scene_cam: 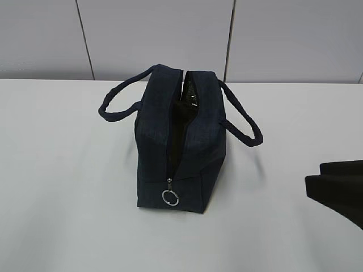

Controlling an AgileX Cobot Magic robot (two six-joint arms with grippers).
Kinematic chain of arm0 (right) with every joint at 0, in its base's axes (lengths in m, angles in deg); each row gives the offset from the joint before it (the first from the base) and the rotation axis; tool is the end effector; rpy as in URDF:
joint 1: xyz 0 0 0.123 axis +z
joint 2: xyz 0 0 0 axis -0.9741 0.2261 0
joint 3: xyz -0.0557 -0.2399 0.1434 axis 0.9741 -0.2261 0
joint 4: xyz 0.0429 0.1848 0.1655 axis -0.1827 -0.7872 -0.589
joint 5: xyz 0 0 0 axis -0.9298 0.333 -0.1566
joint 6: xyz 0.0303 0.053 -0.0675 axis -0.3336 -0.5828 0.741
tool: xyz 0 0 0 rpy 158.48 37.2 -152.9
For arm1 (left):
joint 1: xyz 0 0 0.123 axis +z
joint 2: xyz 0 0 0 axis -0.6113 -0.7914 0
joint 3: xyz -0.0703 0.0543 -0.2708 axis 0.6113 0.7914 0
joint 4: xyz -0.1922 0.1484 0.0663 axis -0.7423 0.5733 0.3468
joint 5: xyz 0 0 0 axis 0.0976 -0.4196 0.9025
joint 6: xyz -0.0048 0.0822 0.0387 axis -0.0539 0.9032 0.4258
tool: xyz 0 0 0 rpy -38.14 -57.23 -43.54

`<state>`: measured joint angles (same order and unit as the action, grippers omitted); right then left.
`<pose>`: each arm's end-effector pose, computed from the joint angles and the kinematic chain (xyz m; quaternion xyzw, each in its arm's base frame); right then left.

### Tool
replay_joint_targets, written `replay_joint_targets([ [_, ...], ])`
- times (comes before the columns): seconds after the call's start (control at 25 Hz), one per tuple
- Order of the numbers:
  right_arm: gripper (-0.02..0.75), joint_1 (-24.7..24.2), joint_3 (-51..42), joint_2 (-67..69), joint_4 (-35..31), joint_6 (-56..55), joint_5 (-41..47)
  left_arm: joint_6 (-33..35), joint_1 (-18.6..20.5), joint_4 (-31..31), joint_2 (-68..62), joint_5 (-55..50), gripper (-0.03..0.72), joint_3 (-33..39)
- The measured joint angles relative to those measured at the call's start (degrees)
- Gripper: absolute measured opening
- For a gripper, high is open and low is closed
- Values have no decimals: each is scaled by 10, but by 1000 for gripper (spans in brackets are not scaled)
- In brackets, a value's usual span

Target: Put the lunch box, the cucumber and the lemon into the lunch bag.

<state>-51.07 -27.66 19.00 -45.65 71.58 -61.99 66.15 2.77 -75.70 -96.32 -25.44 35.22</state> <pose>0.1181 0.0799 0.2699 -0.2476 0.8263 0.2057 0.4621 0.0138 -0.0124 0.3175 0.2269 0.8863 -0.1544 0.3731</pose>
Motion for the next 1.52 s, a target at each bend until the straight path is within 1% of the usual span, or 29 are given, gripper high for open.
replay_joint_targets([
  [0.12, 231, 0, 0, 1, -40, 42, -2, 0, 0, -15, 1, 17, 238, 1],
  [0.28, 231, 0, -2, 3, -147, 124, 6, 1, 0, -28, 1, 51, 238, 1],
  [0.44, 231, 0, -28, 35, -310, 253, 7, 12, 0, -30, 1, 81, 238, 4],
  [0.64, 231, 0, -40, 92, -505, 475, 7, 20, 0, -29, 1, 89, 238, 4],
  [0.76, 231, 0, -40, 153, -598, 596, 18, 21, 0, -26, 1, 101, 238, 4],
  [0.88, 231, 0, -40, 231, -664, 682, 53, 21, 0, -11, 1, 116, 238, 4],
  [1.0, 231, 0, -38, 314, -684, 737, 94, 21, 0, 2, 1, 118, 238, 4],
  [1.2, 236, 0, -6, 435, -686, 814, 175, 21, 0, 6, -30, 121, 238, 4],
  [1.32, 237, 0, 28, 494, -687, 822, 185, 21, 0, 7, -58, 135, 238, 4],
  [1.52, 239, 0, 80, 532, -689, 825, 180, 21, 0, 7, -79, 163, 238, 4],
])
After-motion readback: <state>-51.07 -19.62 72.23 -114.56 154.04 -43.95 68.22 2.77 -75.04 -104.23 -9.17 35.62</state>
